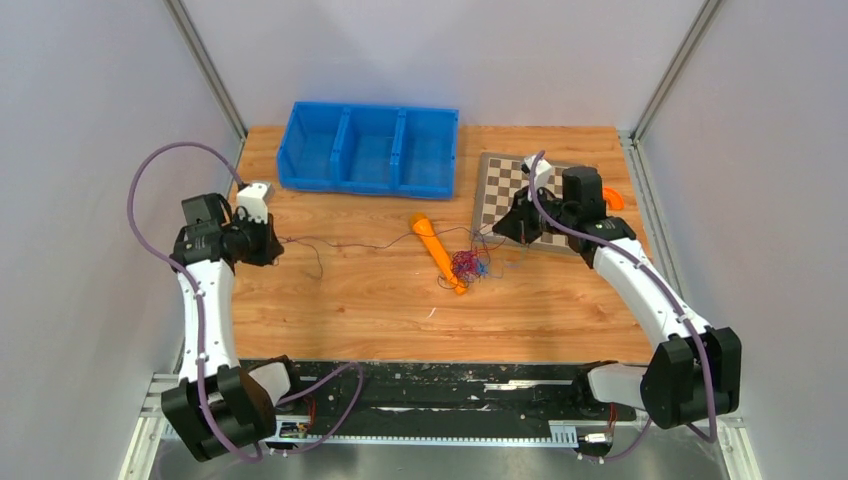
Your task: Untangle the cables
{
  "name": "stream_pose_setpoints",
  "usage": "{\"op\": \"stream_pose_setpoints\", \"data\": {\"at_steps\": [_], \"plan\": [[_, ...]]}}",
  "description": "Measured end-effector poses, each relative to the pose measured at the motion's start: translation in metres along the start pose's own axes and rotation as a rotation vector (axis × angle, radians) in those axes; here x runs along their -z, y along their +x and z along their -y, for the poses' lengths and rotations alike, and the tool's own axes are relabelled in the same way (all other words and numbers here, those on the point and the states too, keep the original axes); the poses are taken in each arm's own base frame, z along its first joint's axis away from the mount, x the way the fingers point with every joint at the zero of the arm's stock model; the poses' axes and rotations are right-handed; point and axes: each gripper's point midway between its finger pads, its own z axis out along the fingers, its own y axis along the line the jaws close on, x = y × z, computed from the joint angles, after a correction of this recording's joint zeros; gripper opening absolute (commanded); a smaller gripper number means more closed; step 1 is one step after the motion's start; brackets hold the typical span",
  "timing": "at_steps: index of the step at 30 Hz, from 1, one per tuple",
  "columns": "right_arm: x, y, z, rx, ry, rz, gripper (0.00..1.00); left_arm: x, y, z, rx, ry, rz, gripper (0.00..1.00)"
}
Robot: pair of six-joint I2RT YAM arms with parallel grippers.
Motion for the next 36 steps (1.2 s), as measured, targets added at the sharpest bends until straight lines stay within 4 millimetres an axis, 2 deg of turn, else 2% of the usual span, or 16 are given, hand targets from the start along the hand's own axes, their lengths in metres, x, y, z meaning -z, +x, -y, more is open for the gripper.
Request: {"op": "stream_pose_setpoints", "data": {"at_steps": [2, 3, 4, 5, 8, 11, 15, 18, 20, 23, 26, 28, 29, 30, 31, 36], "plan": [[-0.001, 0.007, 0.001, -0.001, -0.001, -0.018, 0.54, 0.013, -0.02, 0.019, -0.032, 0.073, 0.067, 0.0], [-0.002, 0.01, 0.002, -0.003, -0.002, -0.028, 0.72, 0.021, -0.033, 0.03, -0.053, 0.113, 0.106, 0.0], [-0.003, 0.013, 0.002, -0.001, -0.007, -0.039, 0.82, 0.032, -0.048, 0.044, -0.083, 0.166, 0.156, 0.0], [-0.005, 0.017, 0.003, 0.004, -0.012, -0.053, 0.86, 0.041, -0.06, 0.056, -0.108, 0.208, 0.197, 0.01], [-0.011, 0.029, 0.001, 0.012, -0.044, -0.107, 0.99, 0.065, -0.083, 0.094, -0.166, 0.346, 0.287, 0.03], [-0.019, 0.03, -0.016, 0.042, -0.104, -0.145, 1.0, 0.078, -0.089, 0.13, -0.182, 0.487, 0.31, 0.0], [-0.035, 0.011, -0.064, 0.159, -0.227, -0.144, 1.0, 0.085, -0.088, 0.161, -0.132, 0.633, 0.282, 0.0], [-0.051, 0.0, -0.109, 0.262, -0.33, -0.133, 1.0, 0.091, -0.094, 0.171, -0.089, 0.685, 0.291, 0.0], [-0.065, 0.003, -0.134, 0.309, -0.384, -0.141, 1.0, 0.095, -0.101, 0.175, -0.059, 0.709, 0.301, 0.0], [-0.086, 0.019, -0.148, 0.33, -0.421, -0.175, 0.96, 0.101, -0.108, 0.18, -0.019, 0.742, 0.313, 0.0], [-0.109, 0.034, -0.143, 0.32, -0.418, -0.204, 0.79, 0.109, -0.117, 0.184, 0.002, 0.768, 0.331, 0.0], [-0.121, 0.041, -0.136, 0.309, -0.404, -0.218, 0.54, 0.114, -0.121, 0.185, 0.007, 0.772, 0.343, 0.0], [-0.126, 0.043, -0.132, 0.305, -0.393, -0.222, 0.29, 0.116, -0.124, 0.186, 0.009, 0.772, 0.349, 0.0], [-0.131, 0.046, -0.129, 0.306, -0.382, -0.225, 0.11, 0.119, -0.127, 0.186, 0.007, 0.772, 0.358, 0.0], [-0.134, 0.048, -0.124, 0.302, -0.366, -0.231, 0.01, 0.122, -0.129, 0.186, 0.006, 0.771, 0.367, 0.0], [-0.137, 0.044, -0.114, 0.291, -0.326, -0.221, 0.0, 0.122, -0.138, 0.175, 0.006, 0.693, 0.41, 0.0]]}}
